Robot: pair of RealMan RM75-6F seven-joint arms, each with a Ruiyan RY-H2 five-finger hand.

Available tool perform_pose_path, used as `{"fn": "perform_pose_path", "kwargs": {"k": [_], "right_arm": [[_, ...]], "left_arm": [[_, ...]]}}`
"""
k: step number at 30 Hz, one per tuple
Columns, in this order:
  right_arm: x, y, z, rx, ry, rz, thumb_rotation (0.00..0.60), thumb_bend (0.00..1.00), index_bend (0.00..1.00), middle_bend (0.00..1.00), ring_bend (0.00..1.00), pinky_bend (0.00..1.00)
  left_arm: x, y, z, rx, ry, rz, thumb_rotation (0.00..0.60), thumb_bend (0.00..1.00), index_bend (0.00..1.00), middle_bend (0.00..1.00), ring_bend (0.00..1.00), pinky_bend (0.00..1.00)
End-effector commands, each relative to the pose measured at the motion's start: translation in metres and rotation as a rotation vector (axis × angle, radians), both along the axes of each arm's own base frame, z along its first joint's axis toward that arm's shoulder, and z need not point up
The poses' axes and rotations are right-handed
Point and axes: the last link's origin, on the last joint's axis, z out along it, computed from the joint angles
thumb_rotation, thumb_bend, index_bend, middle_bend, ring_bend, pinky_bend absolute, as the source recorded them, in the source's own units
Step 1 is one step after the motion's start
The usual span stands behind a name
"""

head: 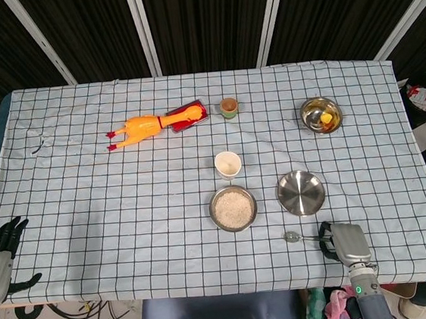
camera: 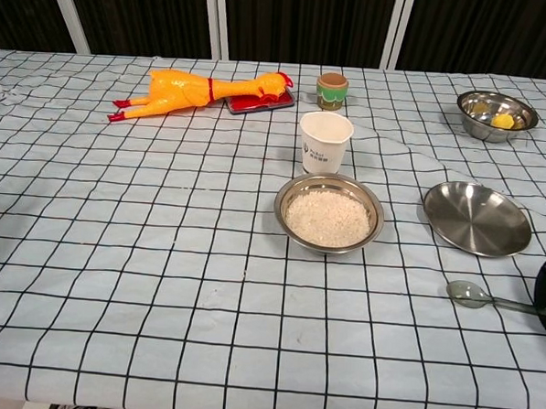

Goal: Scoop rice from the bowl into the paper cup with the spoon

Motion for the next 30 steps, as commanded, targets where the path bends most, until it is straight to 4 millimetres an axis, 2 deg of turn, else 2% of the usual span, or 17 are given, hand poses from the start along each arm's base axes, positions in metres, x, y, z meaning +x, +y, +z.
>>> {"fn": "perform_pose_path", "kwargs": {"k": [1,8,15,21,30], "right_arm": [[0.000,-0.002,0.003,-0.001,0.015,0.025,0.600,0.39,0.56,1.00,1.00,1.00],[0.002,-0.007,0.011,0.019,0.023,0.059,0.600,0.42,0.57,1.00,1.00,1.00],[0.015,-0.019,0.028,0.037,0.047,0.126,0.600,0.47,0.60,1.00,1.00,1.00],[0.039,-0.037,0.044,0.045,0.107,0.199,0.600,0.50,0.61,1.00,1.00,1.00],[0.093,-0.065,0.062,0.073,0.169,0.229,0.600,0.51,0.62,1.00,1.00,1.00]], "left_arm": [[0.000,0.000,0.000,0.000,0.000,0.000,0.600,0.03,0.00,0.00,0.00,0.00],[0.000,0.000,0.000,0.001,-0.002,0.002,0.600,0.03,0.00,0.00,0.00,0.00],[0.000,0.000,0.000,0.001,-0.005,0.003,0.600,0.03,0.00,0.00,0.00,0.00],[0.001,0.000,-0.001,0.000,-0.005,0.002,0.600,0.03,0.00,0.00,0.00,0.00],[0.001,0.001,-0.001,0.001,-0.015,0.008,0.600,0.03,0.00,0.00,0.00,0.00]]}}
